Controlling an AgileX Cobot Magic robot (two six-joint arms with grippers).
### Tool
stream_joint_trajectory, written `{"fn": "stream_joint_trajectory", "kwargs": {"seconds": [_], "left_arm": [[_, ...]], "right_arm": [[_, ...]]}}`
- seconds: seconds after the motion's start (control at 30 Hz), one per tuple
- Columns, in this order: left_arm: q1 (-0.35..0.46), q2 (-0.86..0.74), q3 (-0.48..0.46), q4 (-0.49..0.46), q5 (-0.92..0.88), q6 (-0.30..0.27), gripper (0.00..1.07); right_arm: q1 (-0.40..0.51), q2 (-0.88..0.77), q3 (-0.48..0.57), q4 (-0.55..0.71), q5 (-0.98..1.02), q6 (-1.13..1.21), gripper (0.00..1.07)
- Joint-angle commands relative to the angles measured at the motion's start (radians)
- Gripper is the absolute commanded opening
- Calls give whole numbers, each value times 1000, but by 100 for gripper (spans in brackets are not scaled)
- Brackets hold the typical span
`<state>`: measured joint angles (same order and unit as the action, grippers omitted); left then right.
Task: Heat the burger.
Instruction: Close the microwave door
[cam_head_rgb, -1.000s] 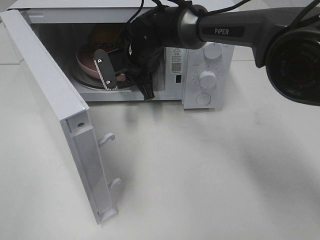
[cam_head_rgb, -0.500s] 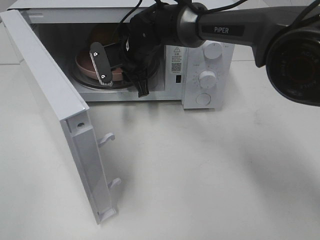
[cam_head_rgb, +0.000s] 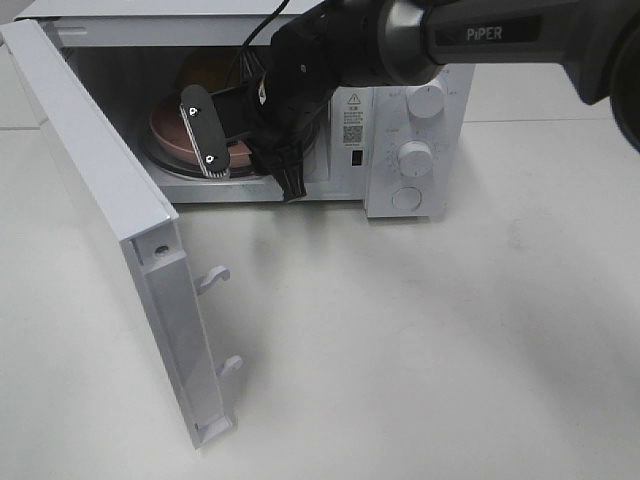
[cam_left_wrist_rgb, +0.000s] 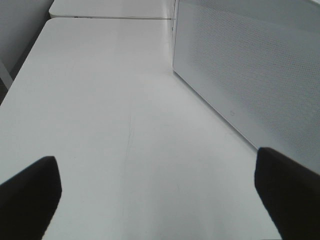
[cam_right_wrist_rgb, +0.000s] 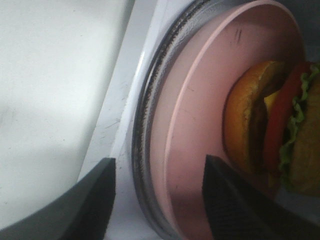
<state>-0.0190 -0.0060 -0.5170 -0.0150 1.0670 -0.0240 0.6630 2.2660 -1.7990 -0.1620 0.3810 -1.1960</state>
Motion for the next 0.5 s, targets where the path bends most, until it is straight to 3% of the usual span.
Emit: {"fn": "stream_joint_trajectory", "kwargs": {"seconds": [0.03,0.17,0.43,0.5], "left_arm": [[3,-18,1,2,2,0,98],[3,-18,1,2,2,0,98],[3,-18,1,2,2,0,98],[3,-18,1,2,2,0,98]], "right_arm": [[3,-39,50,-10,-20,5,56],[0,-115,181,-10,-87,9,57],[-12,-180,287,-8,-128,83,64],[-23,-232,356,-14,-176,188,77]]}}
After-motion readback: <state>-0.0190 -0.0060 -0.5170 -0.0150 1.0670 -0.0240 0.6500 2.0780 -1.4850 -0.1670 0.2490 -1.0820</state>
